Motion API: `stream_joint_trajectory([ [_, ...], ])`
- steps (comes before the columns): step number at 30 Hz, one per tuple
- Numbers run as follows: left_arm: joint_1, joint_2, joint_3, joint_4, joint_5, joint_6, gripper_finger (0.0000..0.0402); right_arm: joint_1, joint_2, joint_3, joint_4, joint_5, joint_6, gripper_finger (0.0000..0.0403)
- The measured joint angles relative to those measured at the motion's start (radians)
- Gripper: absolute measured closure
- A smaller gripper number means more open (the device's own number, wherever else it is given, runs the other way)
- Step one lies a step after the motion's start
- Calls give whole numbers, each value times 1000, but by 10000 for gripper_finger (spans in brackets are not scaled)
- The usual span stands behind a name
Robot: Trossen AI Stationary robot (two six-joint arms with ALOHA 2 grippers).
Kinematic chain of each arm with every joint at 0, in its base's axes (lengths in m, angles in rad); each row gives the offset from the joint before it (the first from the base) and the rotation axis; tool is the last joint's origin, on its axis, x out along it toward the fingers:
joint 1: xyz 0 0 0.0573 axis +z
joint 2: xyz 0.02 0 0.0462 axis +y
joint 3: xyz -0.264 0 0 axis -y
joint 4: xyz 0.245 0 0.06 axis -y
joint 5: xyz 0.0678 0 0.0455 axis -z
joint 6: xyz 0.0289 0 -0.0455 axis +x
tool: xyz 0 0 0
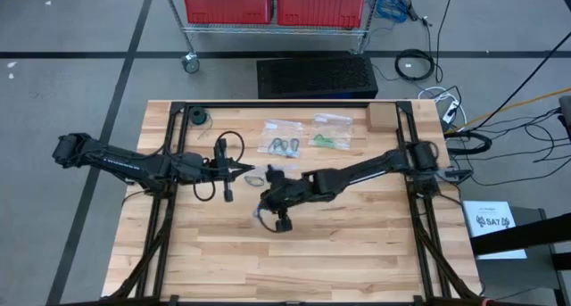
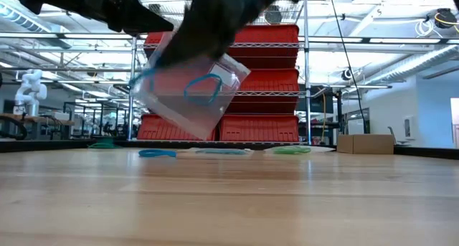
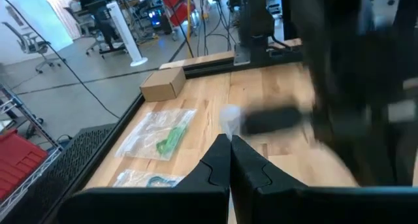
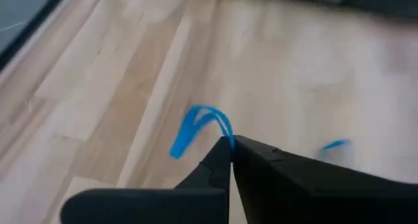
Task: Sort rubber bands
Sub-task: Put the bottom short blue rubber band into the bottom zip bag
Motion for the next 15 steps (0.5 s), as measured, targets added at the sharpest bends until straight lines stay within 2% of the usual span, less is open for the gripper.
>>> stream_joint_trajectory([
  [6,0,0,0,0,-31,13,402,12,-172,0,-118,145,-44,402],
  [13,0,0,-1,14,-32,30,402,7,-307,1,-213,437,-81,403],
  [15,0,0,-1,13,-32,29,402,5,-317,1,-219,483,-91,403],
])
